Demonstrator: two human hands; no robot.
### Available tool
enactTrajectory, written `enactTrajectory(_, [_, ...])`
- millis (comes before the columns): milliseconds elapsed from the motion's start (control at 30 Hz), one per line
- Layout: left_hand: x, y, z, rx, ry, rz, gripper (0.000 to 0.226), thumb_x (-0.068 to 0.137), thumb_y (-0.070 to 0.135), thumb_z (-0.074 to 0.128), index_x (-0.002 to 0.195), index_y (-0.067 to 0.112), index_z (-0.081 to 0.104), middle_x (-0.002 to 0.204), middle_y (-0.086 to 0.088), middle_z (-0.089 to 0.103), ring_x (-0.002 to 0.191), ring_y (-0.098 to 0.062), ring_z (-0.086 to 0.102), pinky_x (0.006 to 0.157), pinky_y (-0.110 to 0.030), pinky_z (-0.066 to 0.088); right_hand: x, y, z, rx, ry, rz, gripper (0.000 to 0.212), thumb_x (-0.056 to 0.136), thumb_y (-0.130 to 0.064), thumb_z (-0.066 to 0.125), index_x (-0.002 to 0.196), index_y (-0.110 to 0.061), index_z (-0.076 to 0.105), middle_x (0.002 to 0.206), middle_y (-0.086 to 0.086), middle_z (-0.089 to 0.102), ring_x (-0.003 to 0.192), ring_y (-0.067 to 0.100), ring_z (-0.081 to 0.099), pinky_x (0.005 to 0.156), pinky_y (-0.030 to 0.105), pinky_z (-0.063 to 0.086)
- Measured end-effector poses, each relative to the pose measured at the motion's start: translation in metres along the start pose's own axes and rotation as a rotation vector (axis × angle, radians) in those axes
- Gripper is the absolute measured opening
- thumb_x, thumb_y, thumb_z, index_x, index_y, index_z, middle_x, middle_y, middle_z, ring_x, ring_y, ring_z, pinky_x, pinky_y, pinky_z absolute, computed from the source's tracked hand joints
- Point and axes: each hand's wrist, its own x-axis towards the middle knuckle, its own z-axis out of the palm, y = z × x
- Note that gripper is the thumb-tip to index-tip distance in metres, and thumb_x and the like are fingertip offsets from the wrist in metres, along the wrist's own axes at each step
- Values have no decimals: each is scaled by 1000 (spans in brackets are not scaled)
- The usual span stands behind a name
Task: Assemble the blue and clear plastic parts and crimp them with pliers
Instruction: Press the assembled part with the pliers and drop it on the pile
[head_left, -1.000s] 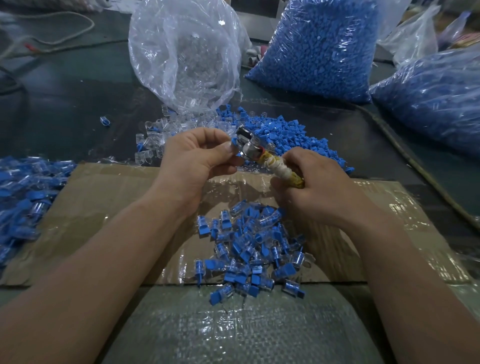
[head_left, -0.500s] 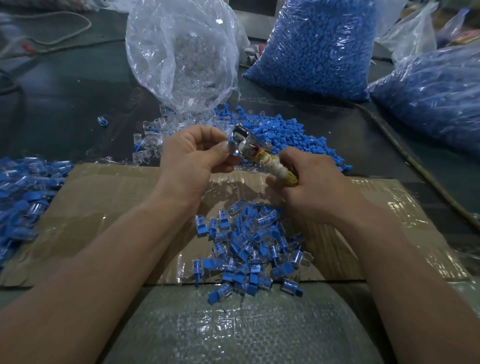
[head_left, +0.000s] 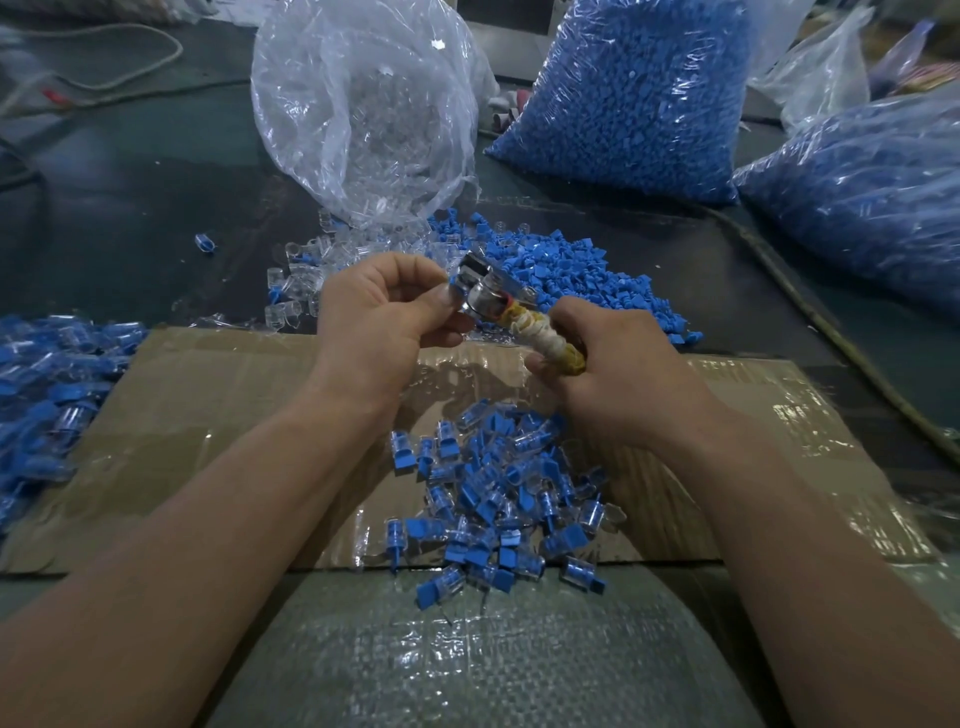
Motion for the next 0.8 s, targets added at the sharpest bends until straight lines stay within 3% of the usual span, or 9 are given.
enactTrajectory(133, [1,0,-1,0,6,-6,18,81,-8,58,73,8,58,66,-2,65,57,-11,65,53,-17,51,0,1,2,-3,8,-12,28,86,-31,61,71,-31,37,72,-11,47,66,5,44,54,24,33])
enactTrajectory(233, [3,0,-2,-12,7,-7,19,81,-8,59,73,9,59,61,1,67,57,-12,65,52,-18,51,0,5,3,7,47,-30,17,85,-33,61,85,-26,46,76,-13,46,69,4,44,57,22,34])
enactTrajectory(400, [7,4,-10,-52,-35,-79,13,78,-4,61,74,8,62,59,-1,67,54,-14,65,49,-18,50,2,16,-2,30,104,4,20,83,-29,65,91,-24,48,78,-11,45,69,2,41,58,18,30])
enactTrajectory(600, [5,15,-22,43,-417,-170,9,58,13,72,67,14,71,63,-4,68,43,-10,56,39,-16,43,2,24,-10,-6,13,118,40,67,-49,73,91,-26,51,82,-11,50,73,6,46,61,26,37])
enactTrajectory(667, [6,18,-24,95,-593,-204,16,51,17,79,65,17,71,62,-5,68,40,-8,53,38,-16,38,2,22,-10,-37,-39,136,46,61,-51,76,90,-28,50,81,-14,49,76,9,47,65,29,39])
enactTrajectory(800, [5,18,-23,145,-848,-209,20,54,23,86,68,19,72,63,-3,69,43,-8,52,38,-15,39,3,20,-11,-47,-115,145,51,58,-46,80,95,-31,49,78,-20,45,82,10,48,70,28,37])
